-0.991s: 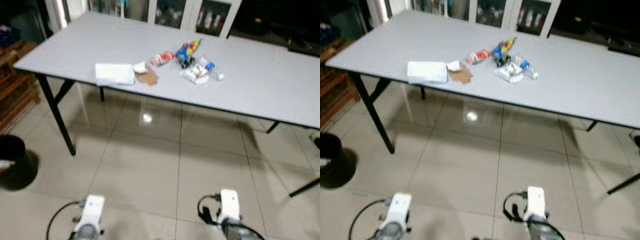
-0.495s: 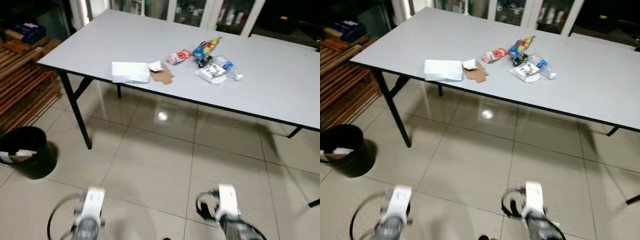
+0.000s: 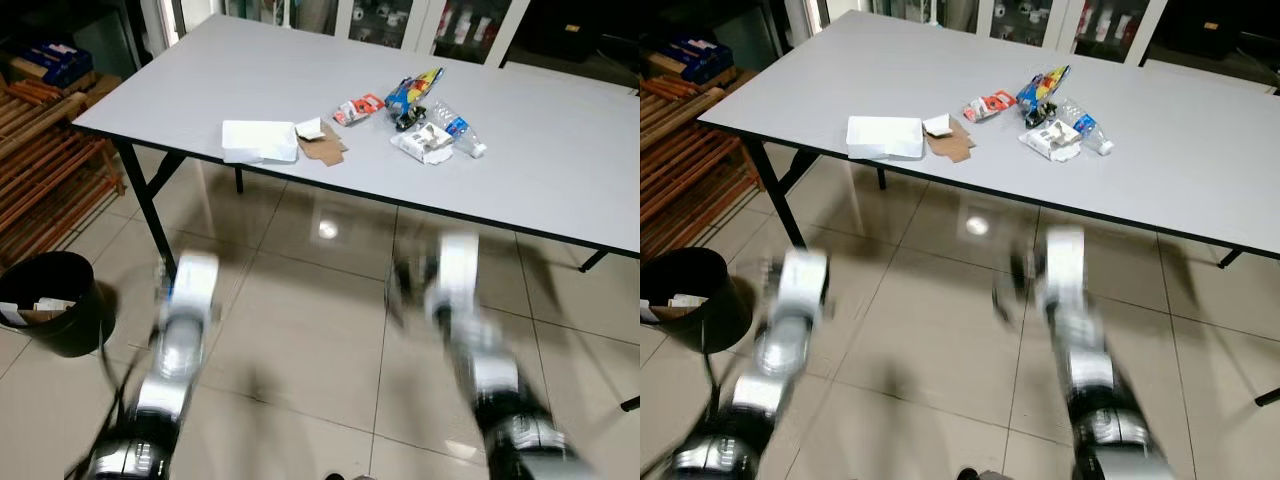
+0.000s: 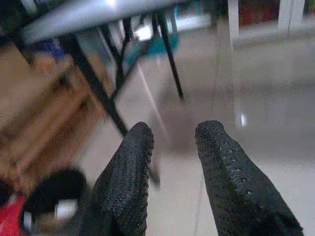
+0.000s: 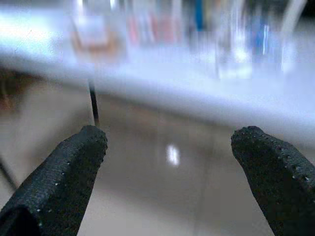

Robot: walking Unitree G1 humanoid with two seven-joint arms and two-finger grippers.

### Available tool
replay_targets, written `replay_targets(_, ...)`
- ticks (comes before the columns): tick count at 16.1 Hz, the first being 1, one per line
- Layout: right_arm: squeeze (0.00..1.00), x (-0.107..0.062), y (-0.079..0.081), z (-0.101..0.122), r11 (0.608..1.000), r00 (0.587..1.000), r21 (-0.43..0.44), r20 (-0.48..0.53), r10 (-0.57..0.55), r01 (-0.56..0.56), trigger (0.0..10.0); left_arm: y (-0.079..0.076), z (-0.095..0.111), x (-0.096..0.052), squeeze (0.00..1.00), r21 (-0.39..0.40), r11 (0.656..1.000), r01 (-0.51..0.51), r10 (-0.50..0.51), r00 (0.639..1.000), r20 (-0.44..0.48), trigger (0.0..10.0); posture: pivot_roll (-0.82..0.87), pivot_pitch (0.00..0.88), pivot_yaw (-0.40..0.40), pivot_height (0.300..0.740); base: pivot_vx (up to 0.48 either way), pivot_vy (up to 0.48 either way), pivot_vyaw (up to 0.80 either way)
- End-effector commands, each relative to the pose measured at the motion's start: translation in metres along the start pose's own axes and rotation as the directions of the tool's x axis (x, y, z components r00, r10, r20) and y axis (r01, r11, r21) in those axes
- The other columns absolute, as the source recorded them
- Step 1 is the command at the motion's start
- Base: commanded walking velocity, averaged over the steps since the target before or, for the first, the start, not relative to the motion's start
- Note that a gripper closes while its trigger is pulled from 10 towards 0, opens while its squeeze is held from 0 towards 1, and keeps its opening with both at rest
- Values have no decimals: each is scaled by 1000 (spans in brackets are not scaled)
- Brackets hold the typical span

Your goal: Picking trash to rubbish bin

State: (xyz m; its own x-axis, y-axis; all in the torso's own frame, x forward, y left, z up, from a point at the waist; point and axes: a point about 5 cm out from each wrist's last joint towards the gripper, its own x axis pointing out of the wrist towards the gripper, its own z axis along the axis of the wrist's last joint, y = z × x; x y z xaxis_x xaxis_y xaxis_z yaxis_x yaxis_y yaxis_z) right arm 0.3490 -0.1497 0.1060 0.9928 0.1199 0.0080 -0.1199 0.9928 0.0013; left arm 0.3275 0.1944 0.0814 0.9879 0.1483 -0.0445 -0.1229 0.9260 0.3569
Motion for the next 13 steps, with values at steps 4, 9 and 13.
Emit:
replay_targets(4,0,18,22,68,999,975,27,217,37,-44,10000,-1,90,26,0,-18,1000,-18,22,966,257,10000,-50,58,-119,740,0,0,0)
replay_targets(9,0,11,26,75,998,976,64,217,0,-14,10000,0,118,18,0,-140,990,-19,69,930,362,10000,-50,52,-110,740,0,0,0)
replay_targets(13,0,5,13,65,997,984,72,168,-53,41,10000,8,118,8,0,-146,989,0,59,913,403,10000,-44,41,-109,740,0,0,0)
